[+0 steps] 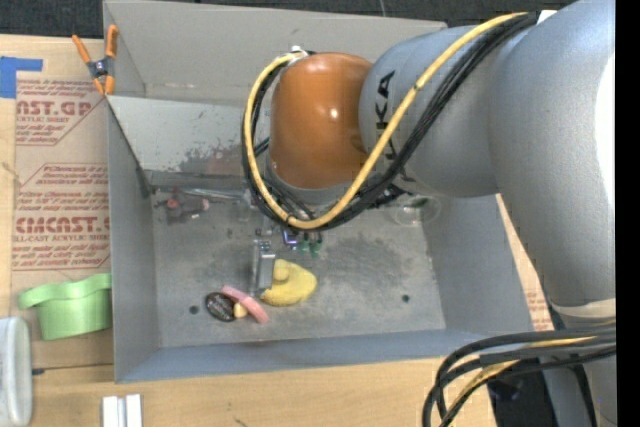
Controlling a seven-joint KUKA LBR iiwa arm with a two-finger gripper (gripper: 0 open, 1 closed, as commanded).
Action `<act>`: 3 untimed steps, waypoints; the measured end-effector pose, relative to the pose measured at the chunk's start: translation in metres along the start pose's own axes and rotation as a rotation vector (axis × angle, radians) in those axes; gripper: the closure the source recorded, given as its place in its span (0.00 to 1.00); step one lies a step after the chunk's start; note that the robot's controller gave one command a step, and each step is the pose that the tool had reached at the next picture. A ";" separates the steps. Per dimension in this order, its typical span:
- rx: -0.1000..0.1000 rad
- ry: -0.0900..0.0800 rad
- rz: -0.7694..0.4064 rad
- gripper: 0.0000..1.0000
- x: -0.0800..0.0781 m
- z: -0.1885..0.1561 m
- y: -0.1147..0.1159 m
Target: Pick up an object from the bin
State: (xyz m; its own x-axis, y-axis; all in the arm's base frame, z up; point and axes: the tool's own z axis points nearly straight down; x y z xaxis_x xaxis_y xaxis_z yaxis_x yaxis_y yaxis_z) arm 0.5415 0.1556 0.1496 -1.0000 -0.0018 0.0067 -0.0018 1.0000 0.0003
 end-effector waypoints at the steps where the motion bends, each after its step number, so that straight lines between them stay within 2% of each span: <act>1: -0.001 -0.007 0.001 0.00 -0.002 -0.005 -0.001; 2: -0.004 -0.015 0.045 0.00 0.017 0.022 -0.007; 3: 0.000 -0.004 -0.052 0.00 0.029 0.055 -0.006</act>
Offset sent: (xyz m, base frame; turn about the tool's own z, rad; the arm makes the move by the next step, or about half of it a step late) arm -0.0574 -0.0213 -0.0796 0.1223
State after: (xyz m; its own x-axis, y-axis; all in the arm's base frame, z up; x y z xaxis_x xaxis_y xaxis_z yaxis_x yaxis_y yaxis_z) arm 0.5124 0.1490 0.0951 -0.9985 -0.0539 0.0030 -0.0539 0.9985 0.0001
